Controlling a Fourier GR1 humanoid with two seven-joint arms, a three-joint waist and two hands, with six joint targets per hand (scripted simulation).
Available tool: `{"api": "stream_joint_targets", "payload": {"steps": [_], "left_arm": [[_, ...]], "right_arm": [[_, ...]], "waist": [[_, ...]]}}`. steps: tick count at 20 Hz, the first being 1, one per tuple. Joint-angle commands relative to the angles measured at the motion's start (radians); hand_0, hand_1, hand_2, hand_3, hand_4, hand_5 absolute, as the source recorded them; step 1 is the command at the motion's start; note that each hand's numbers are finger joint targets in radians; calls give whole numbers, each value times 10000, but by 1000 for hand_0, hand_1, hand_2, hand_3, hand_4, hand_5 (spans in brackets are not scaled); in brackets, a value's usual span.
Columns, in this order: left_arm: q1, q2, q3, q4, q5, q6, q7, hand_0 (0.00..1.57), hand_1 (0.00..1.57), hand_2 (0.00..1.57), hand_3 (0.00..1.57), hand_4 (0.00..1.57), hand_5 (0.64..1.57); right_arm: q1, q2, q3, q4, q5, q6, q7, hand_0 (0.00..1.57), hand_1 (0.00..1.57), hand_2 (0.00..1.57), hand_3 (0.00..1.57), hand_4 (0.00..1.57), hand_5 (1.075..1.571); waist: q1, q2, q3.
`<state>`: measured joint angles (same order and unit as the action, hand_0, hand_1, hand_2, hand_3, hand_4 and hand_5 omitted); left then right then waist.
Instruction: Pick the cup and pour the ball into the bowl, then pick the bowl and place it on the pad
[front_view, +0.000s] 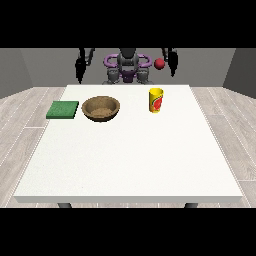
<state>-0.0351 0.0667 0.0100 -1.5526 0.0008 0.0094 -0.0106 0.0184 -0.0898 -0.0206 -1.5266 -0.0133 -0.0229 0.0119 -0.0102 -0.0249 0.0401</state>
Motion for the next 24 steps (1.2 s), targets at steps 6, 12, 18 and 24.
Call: {"api": "stream_joint_targets", "payload": {"steps": [6,12,18,24], "left_arm": [[-145,480,189,-985,117,-44,1149,0,0,0,0,664,1566],[438,-645,-282,-2275,964,1013,4462,0,0,0,0,637,1564],[-966,-410,-315,-3604,643,1282,4892,0,0,0,0,556,1555],[-1408,-362,-35,-2037,525,784,1647,0,0,0,0,583,1544]], "right_arm": [[-265,-490,-78,-1101,-80,111,1019,0,0,0,0,875,1533],[734,420,657,-3334,-997,-397,4506,0,0,0,0,861,1532],[302,89,117,-4743,-951,-531,4190,0,0,0,0,760,1548],[-1023,582,108,-3743,-731,-682,2494,0,0,0,0,730,1550]], "waist": [[112,-2731,-381],[-643,-4133,-403],[-483,-2038,-400],[-290,467,-406]]}}
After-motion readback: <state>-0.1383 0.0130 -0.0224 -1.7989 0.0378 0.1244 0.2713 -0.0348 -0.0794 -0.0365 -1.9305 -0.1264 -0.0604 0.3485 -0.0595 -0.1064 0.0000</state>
